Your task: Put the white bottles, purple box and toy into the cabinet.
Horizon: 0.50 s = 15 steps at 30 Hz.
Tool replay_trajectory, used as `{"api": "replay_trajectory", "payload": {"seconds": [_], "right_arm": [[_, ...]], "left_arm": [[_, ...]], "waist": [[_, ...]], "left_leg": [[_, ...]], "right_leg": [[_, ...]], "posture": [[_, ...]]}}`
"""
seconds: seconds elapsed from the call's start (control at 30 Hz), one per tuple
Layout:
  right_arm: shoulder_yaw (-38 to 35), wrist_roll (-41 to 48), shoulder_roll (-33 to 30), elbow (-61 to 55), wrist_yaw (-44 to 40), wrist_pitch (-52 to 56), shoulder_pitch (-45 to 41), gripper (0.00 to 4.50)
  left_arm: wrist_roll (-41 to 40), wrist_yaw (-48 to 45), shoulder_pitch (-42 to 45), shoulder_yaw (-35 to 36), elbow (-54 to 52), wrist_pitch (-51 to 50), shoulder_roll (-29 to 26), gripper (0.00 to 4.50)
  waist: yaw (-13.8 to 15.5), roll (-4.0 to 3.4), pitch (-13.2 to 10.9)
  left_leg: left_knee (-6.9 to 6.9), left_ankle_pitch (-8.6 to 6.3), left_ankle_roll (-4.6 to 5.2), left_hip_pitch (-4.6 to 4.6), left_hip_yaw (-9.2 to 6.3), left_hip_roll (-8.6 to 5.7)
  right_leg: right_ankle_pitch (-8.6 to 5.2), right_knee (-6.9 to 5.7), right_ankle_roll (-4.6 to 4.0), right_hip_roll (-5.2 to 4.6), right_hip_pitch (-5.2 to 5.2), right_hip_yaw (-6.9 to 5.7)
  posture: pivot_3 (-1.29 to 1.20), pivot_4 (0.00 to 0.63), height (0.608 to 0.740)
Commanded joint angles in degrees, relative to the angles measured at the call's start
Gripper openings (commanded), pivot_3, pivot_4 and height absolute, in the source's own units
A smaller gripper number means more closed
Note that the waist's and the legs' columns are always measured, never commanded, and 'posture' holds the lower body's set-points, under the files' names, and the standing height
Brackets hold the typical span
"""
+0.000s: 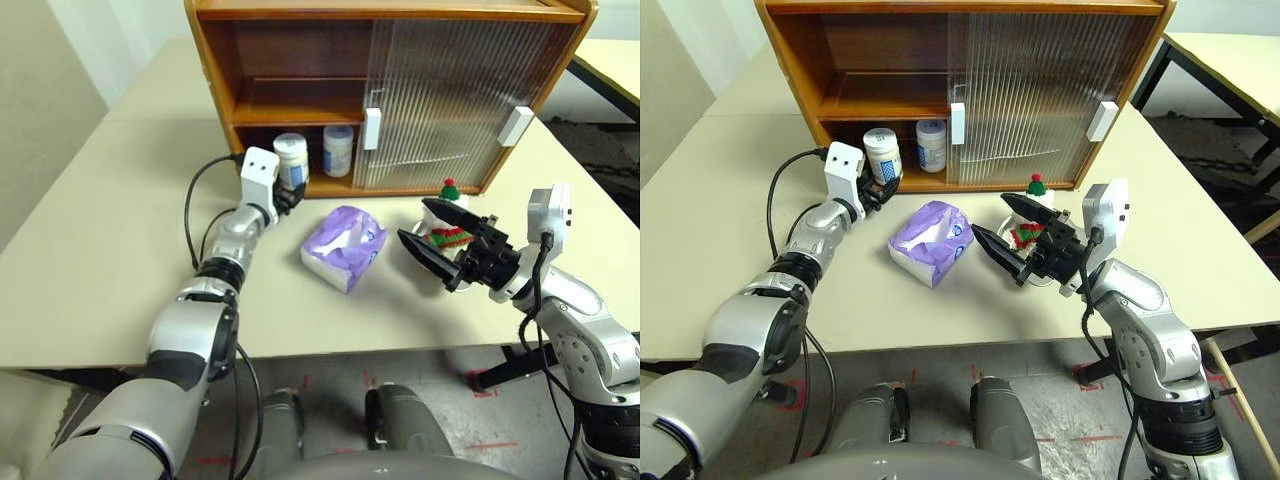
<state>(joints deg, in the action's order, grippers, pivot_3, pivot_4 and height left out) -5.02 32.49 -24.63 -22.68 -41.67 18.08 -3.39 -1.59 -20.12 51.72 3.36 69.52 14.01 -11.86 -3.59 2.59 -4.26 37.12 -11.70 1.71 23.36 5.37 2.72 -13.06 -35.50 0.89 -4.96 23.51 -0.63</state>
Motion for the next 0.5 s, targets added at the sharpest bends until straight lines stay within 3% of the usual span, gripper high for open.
{"api": "replay_trajectory", "payload": {"seconds": [0.03, 0.5], "right_arm": [[0.5, -0.4, 0.1, -2.3, 1.6, 0.3, 0.1, 4.5], [-0.3, 1.2, 2.2, -7.9, 9.0, 2.6, 2.0, 4.5]], "left_arm": [[1.9, 2.5, 2.8, -0.4, 2.1, 0.8, 0.2, 2.96], [3.6, 6.7, 7.2, 0.3, 5.9, -1.7, 0.6, 2.96]], "waist": [[0.0, 0.05, -0.4], [0.0, 0.35, -2.5]], "left_leg": [[0.0, 0.0, 0.0, 0.0, 0.0, 0.01], [-0.04, 0.0, 0.0, 0.22, -0.01, 0.02]], "right_leg": [[0.01, 0.0, 0.01, 0.0, 0.0, 0.0], [-0.02, 0.02, 0.06, -0.05, 0.19, 0.01]], "posture": [[-0.11, 0.08, 0.74], [-0.16, 0.13, 0.74]]}}
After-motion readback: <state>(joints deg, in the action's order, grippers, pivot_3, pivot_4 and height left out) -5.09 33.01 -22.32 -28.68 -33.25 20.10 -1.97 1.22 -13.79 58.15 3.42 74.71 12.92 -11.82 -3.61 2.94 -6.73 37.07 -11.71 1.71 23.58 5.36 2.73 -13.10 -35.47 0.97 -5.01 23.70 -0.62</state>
